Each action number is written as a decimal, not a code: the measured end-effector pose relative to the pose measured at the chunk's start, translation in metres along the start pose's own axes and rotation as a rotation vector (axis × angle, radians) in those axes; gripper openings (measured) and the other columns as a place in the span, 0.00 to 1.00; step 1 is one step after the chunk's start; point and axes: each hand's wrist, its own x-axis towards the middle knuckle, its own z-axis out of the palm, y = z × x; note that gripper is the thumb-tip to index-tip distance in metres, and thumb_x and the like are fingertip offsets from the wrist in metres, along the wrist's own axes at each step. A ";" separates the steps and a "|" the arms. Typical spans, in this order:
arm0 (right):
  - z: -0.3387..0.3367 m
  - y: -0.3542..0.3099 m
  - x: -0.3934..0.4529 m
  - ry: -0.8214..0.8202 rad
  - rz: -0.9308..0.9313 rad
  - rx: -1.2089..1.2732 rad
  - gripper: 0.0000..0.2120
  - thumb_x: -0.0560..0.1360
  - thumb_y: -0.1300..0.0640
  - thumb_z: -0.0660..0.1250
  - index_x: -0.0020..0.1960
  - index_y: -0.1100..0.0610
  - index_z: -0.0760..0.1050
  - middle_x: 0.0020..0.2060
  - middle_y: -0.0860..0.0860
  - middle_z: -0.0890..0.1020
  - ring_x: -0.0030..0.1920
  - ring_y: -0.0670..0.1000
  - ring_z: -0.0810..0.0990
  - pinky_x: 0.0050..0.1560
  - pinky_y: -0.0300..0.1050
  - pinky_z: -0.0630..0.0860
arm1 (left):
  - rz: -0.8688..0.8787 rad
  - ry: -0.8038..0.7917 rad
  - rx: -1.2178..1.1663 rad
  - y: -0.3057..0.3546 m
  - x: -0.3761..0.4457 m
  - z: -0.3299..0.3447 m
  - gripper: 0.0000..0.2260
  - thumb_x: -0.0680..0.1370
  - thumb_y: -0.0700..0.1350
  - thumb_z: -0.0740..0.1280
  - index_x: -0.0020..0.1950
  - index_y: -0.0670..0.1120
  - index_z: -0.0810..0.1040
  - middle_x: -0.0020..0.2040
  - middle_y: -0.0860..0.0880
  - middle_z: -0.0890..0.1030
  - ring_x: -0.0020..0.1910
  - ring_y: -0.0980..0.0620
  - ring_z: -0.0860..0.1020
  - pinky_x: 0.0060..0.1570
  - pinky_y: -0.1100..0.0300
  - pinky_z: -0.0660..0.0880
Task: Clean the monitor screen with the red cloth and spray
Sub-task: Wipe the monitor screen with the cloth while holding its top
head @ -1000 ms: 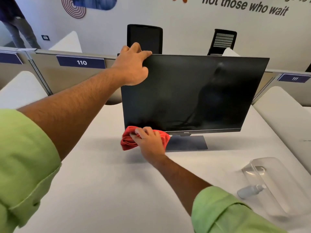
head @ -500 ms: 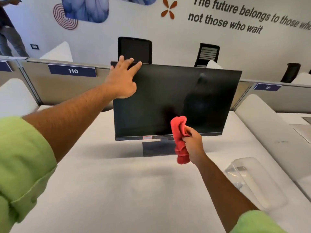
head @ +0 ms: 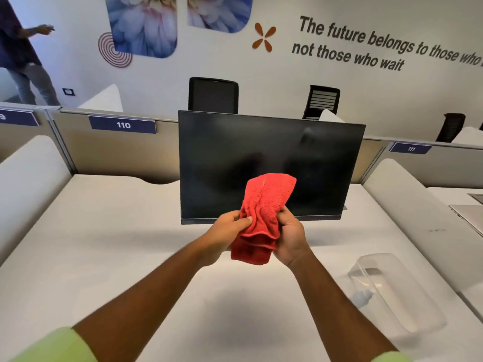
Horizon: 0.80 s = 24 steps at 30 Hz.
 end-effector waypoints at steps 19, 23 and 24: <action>0.005 -0.061 0.006 0.034 -0.451 -0.784 0.34 0.71 0.65 0.68 0.74 0.45 0.72 0.67 0.39 0.80 0.71 0.41 0.75 0.65 0.43 0.75 | 0.418 0.191 0.622 0.044 -0.002 -0.043 0.07 0.81 0.46 0.66 0.59 0.50 0.77 0.52 0.54 0.82 0.51 0.55 0.80 0.55 0.55 0.76; 0.024 -0.078 0.020 -0.340 -0.183 -1.189 0.47 0.72 0.51 0.81 0.82 0.40 0.57 0.72 0.35 0.73 0.70 0.36 0.71 0.63 0.30 0.70 | 0.403 0.042 0.694 0.068 -0.001 -0.052 0.09 0.82 0.48 0.65 0.62 0.53 0.77 0.53 0.57 0.81 0.52 0.58 0.79 0.53 0.59 0.77; 0.027 -0.079 0.023 -0.370 -0.135 -1.203 0.47 0.71 0.51 0.82 0.81 0.41 0.59 0.71 0.37 0.74 0.68 0.36 0.74 0.59 0.28 0.74 | 0.391 -0.002 0.705 0.074 -0.001 -0.054 0.10 0.82 0.48 0.65 0.63 0.54 0.77 0.54 0.58 0.81 0.53 0.58 0.79 0.52 0.61 0.76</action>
